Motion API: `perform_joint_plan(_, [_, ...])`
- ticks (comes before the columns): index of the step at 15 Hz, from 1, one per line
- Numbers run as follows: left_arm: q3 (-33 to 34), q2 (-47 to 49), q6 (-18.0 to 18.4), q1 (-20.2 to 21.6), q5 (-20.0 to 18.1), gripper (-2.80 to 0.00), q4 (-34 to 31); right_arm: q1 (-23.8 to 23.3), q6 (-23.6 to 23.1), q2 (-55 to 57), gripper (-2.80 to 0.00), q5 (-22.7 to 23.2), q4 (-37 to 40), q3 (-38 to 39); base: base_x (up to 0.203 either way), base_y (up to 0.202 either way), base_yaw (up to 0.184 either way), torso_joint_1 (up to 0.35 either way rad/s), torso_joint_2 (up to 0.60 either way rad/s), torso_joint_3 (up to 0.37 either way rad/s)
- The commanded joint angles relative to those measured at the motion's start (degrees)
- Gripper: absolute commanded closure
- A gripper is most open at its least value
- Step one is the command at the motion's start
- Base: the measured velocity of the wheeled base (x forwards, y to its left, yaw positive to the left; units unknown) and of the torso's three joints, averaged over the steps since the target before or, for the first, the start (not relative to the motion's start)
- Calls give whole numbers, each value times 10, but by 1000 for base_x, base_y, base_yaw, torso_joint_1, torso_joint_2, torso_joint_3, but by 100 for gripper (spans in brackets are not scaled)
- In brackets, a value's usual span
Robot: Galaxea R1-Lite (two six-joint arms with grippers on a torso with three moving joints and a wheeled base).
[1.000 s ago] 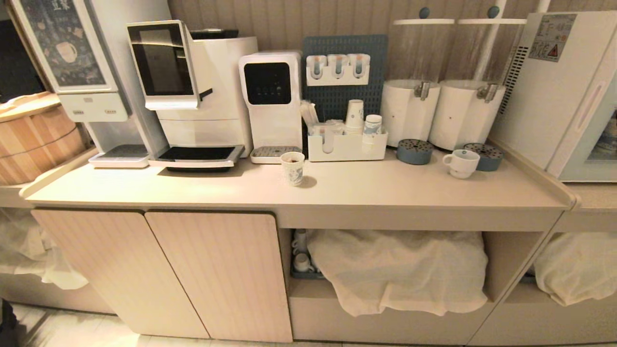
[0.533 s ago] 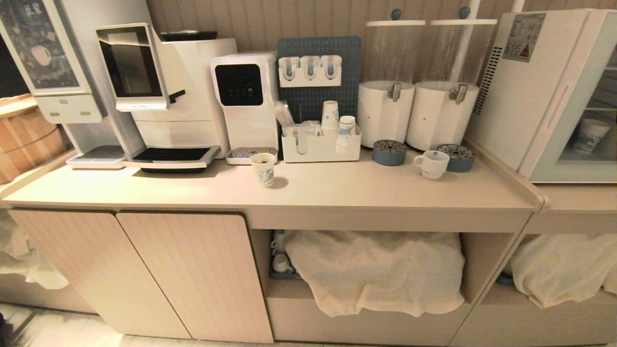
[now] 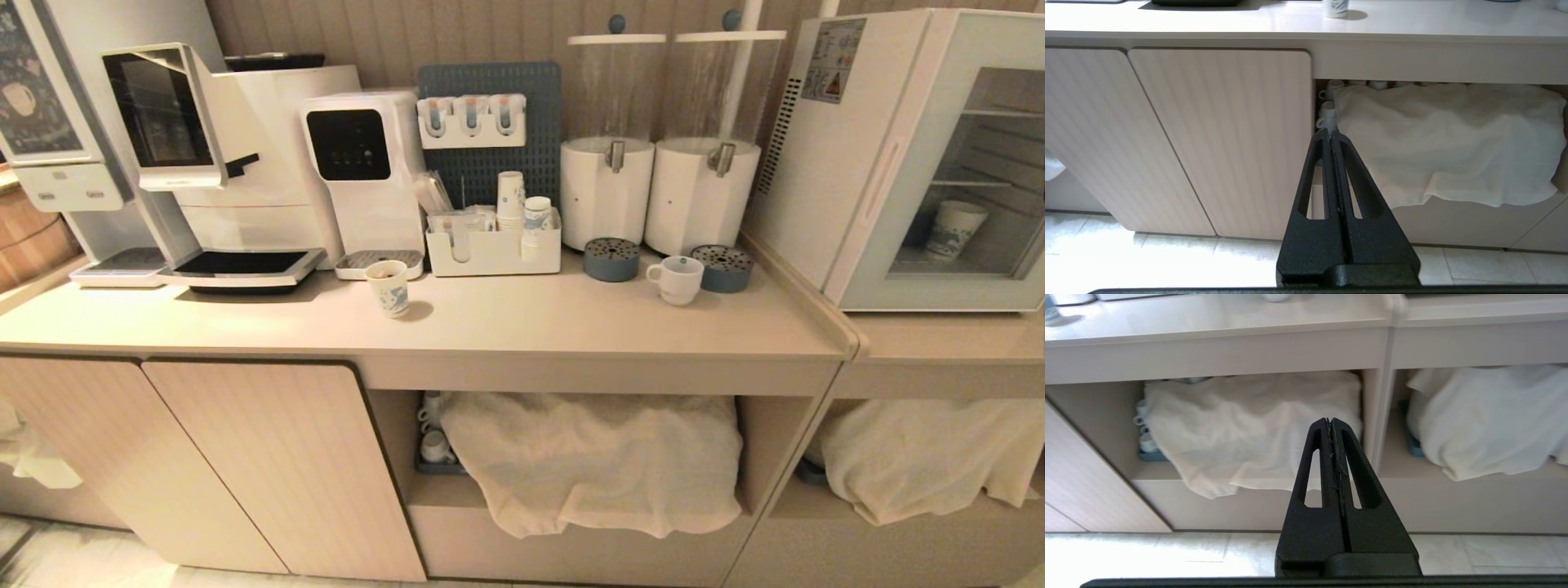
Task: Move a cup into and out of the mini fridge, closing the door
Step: Open the freezer door
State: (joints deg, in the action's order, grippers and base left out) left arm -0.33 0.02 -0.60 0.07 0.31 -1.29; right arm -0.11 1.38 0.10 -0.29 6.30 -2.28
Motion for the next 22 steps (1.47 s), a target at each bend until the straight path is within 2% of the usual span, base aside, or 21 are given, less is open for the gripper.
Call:
perform_joint_plan(1, [0,0,0,0,0,0,0,1,0,1,0,0,0,0,0,-194,-1,-1,4,6])
perform_joint_plan(22, [0,0,0,0,0,0,0,0,0,1,0,0,0,0,0,-193,0,2,2,3])
